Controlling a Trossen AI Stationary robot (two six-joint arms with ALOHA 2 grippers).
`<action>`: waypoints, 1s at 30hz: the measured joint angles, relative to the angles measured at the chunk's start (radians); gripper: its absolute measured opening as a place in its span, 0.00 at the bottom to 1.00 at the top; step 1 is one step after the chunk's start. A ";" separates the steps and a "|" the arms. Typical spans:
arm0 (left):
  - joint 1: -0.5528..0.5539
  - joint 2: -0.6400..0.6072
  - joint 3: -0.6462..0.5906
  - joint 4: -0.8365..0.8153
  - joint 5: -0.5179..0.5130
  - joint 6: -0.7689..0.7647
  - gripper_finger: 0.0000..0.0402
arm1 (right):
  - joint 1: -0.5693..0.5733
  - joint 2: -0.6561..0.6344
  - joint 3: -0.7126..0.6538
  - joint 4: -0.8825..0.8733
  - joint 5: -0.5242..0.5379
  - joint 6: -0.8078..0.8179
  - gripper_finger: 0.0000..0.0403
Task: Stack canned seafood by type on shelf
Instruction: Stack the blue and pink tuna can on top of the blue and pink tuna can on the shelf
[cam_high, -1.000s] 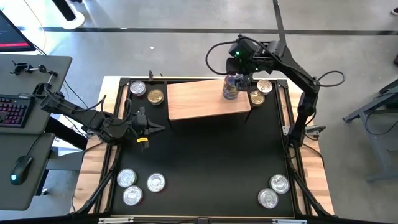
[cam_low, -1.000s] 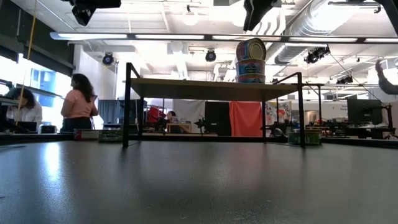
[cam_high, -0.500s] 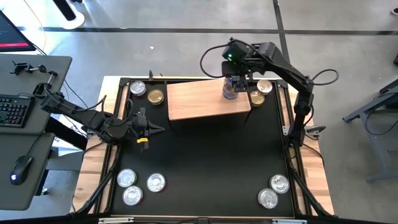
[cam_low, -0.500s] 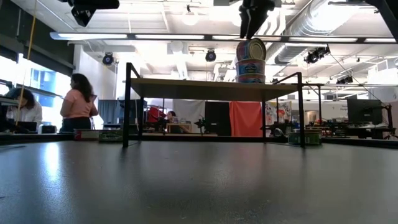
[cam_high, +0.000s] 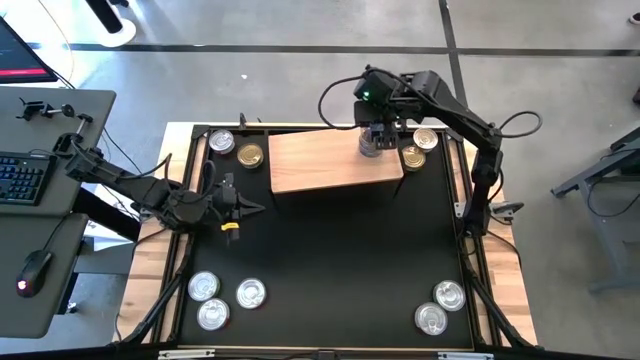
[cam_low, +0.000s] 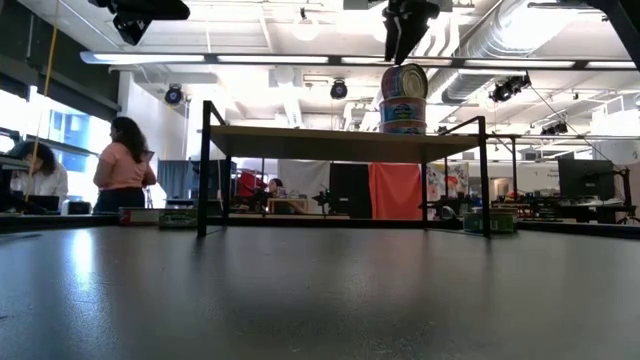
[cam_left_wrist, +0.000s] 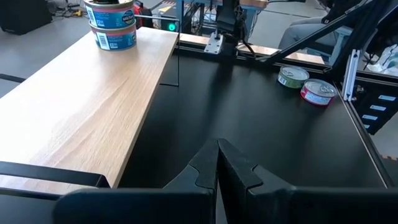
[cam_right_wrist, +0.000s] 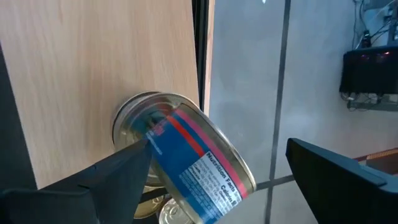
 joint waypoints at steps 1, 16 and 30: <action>0.000 0.000 0.000 -0.003 0.000 0.000 0.00 | 0.009 0.000 0.005 -0.001 0.000 0.005 0.90; 0.000 0.000 0.000 -0.011 0.027 0.001 0.00 | 0.059 -0.075 -0.015 0.000 0.100 0.070 0.90; 0.000 0.000 0.000 -0.006 0.010 0.000 0.00 | -0.018 -0.238 -0.334 0.005 0.115 -0.034 0.90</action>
